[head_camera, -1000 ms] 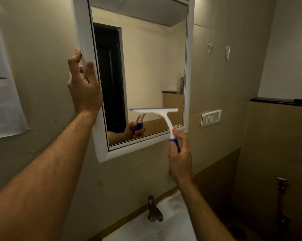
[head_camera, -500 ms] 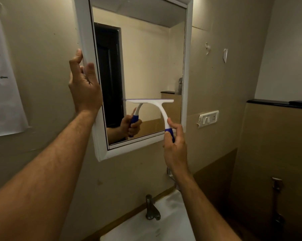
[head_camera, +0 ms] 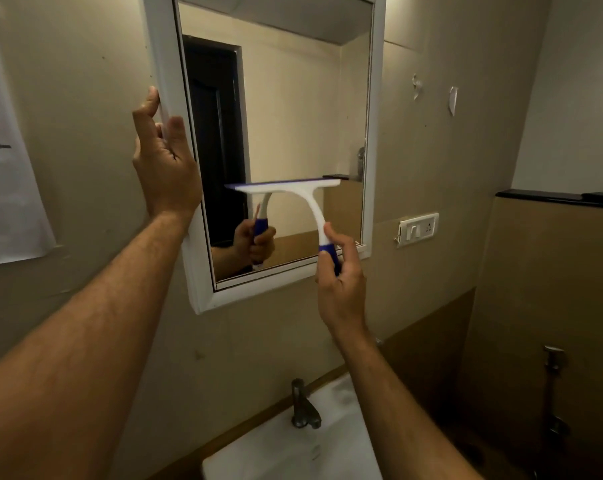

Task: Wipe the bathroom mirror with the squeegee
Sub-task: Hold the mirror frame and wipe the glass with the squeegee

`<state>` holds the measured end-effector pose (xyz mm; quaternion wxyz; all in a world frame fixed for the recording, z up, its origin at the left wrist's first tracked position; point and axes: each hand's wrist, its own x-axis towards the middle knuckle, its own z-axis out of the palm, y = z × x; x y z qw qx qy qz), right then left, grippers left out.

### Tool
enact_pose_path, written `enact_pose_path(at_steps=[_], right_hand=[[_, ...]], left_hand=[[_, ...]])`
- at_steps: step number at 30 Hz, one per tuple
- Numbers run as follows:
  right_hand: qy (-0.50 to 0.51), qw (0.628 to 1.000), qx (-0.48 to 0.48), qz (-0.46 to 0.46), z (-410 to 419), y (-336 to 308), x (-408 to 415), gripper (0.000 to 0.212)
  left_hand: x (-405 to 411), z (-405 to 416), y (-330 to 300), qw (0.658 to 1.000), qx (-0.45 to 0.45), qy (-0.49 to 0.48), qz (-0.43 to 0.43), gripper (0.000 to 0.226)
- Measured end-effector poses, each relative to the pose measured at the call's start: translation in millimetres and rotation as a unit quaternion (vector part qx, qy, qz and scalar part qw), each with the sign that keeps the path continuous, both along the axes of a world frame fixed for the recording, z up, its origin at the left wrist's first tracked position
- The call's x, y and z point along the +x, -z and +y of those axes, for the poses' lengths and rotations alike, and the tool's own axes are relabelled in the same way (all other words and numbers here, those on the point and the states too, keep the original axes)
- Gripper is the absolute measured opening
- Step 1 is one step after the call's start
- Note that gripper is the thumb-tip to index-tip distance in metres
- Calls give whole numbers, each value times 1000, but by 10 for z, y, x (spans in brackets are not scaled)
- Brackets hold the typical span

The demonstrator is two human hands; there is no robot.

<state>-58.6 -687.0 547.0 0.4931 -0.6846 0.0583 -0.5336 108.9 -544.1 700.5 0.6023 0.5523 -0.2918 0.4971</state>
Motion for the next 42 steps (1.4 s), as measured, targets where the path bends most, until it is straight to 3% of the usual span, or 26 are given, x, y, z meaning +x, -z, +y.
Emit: enact_pose_path(at_steps=[3,10,18,25,34,42], right_hand=[[-12,1000,-6,6,88,-7,37,34],[-5,999,1,52,235,839,-151,38],[-27,999,-41,19,305,109,0,35],[-12,997,-43,62,369,605,-91,48],[-28,999,-42,11,389,160,63,37],[-40,998,-34,31,374,552,-32,43]], left_hand=[[-11,5,-2,1000,1,3,3,48],[-6,-1,5,1000,2,6,4,46],[-20,11,-13,1000,10,17,4,46],[3,5,-4,1000,9,12,8,47],[-16,8,-5,1000,17,21,14,47],[-2,6,-6,999,22,15,18,48]])
